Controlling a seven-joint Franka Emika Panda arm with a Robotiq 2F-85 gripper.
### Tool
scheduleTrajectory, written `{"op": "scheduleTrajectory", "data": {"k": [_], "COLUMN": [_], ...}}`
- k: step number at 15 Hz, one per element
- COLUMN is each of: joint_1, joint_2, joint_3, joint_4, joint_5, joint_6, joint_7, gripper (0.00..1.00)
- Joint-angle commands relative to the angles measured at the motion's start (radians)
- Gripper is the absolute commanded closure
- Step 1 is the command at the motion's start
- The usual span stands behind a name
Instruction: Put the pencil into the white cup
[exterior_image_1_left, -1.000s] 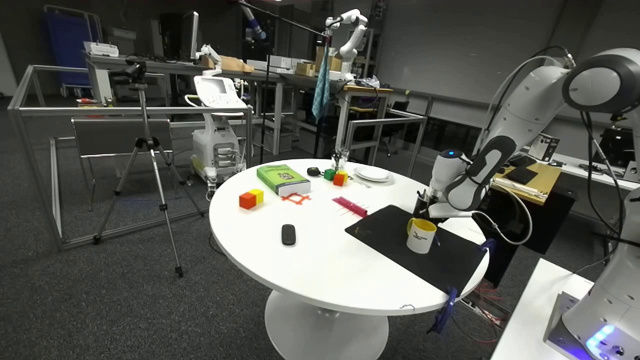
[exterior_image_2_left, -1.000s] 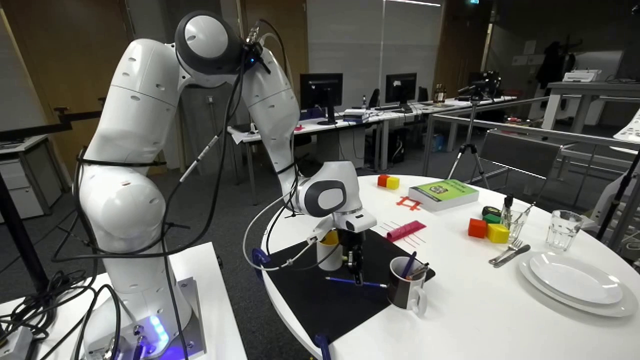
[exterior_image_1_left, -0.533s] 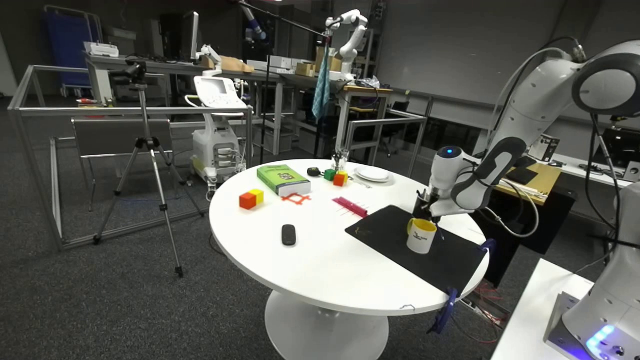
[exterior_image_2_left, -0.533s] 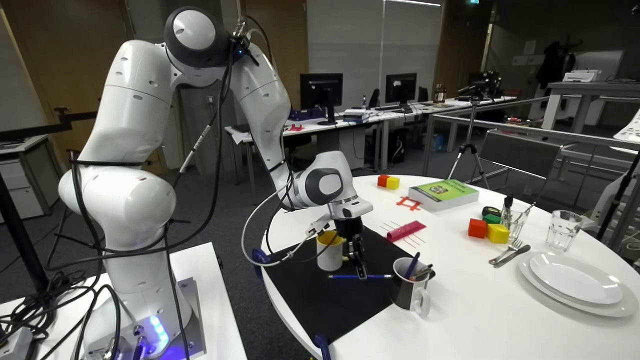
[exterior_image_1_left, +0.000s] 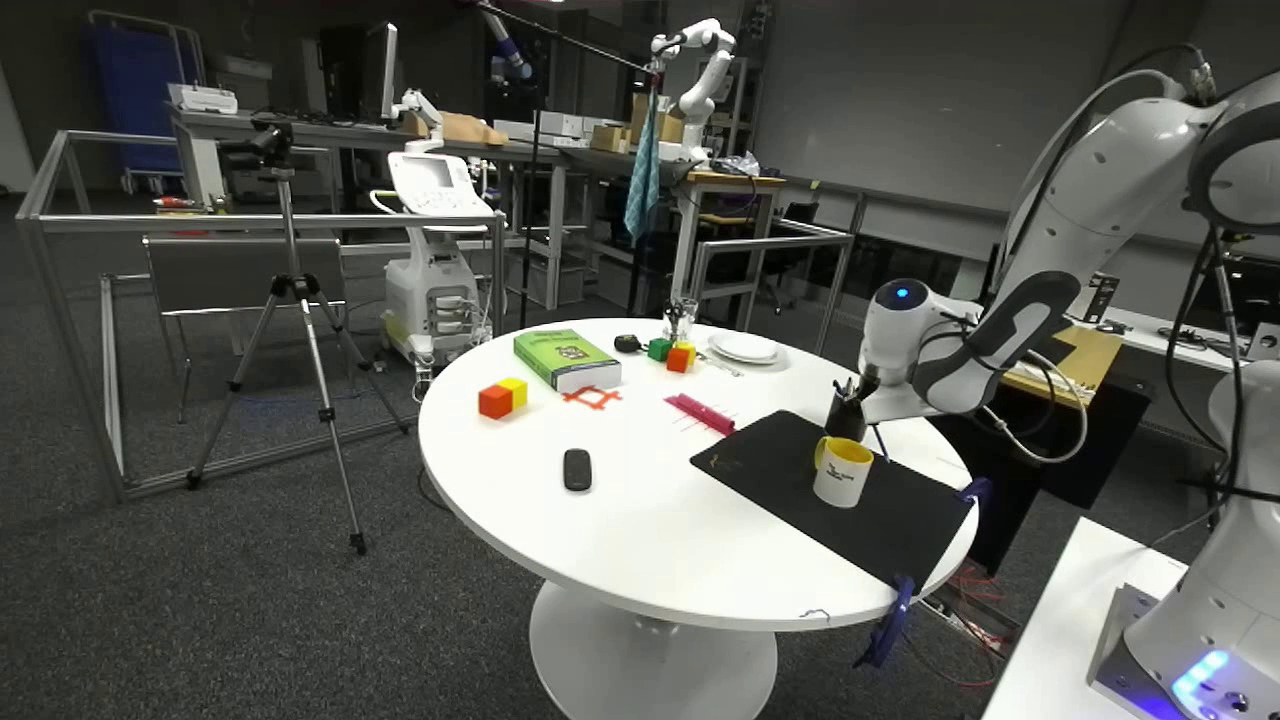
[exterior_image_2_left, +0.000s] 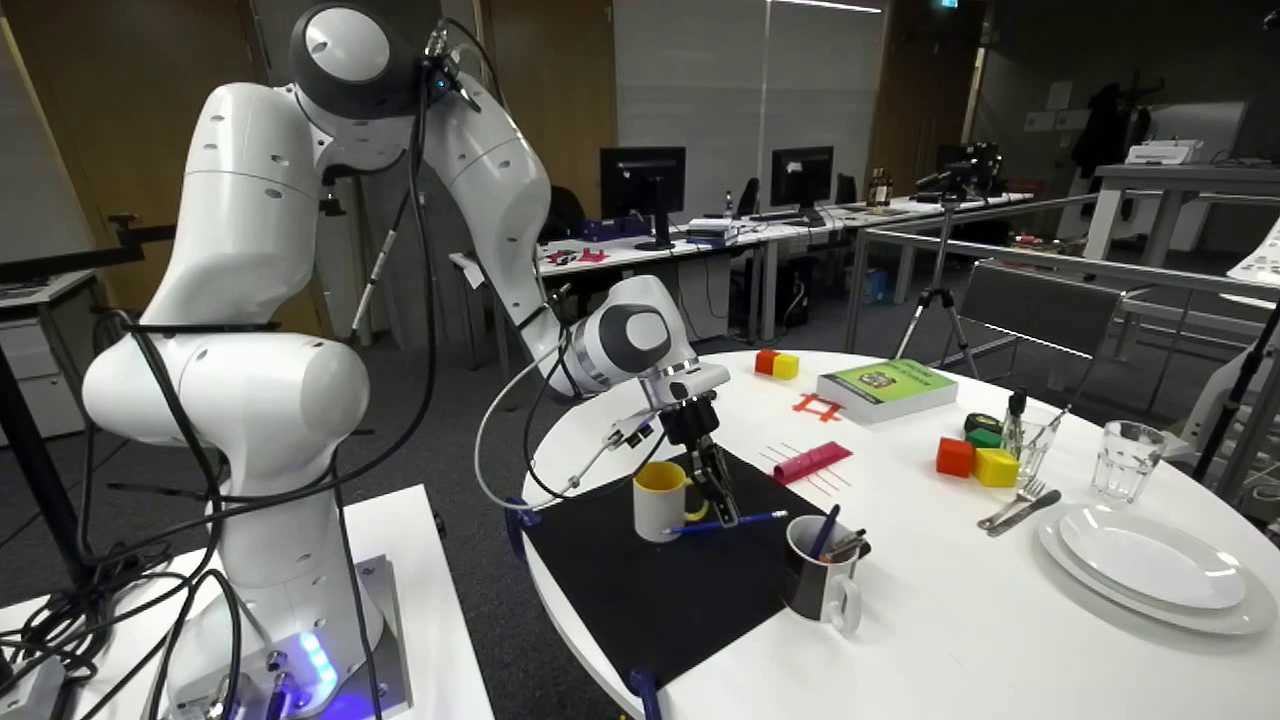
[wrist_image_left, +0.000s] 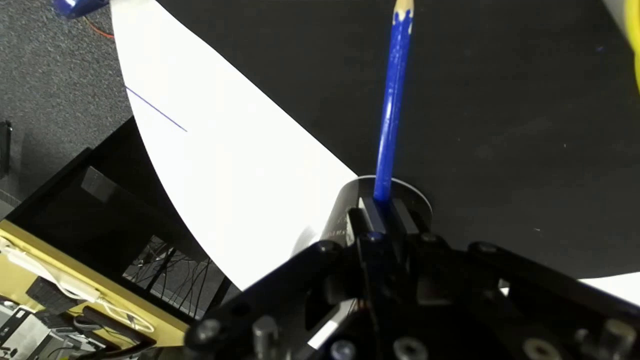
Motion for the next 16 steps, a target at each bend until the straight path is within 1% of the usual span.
{"op": "scheduleTrajectory", "data": {"k": [1, 5, 8, 11, 16], "joint_1": [0.151, 0.312, 0.41, 0.475, 0.525], "joint_2": [-0.022, 0.01, 0.041, 0.071, 0.147], "joint_3": [-0.146, -0.298, -0.382, -0.404, -0.366], "joint_4": [-0.045, -0.078, -0.097, -0.103, -0.085], "joint_5": [-0.018, 0.028, 0.092, 0.179, 0.3], "joint_6": [-0.009, 0.006, 0.027, 0.039, 0.046], "joint_7": [0.033, 0.014, 0.005, -0.007, -0.005], "gripper": [0.98, 0.98, 0.98, 0.98, 0.98]}}
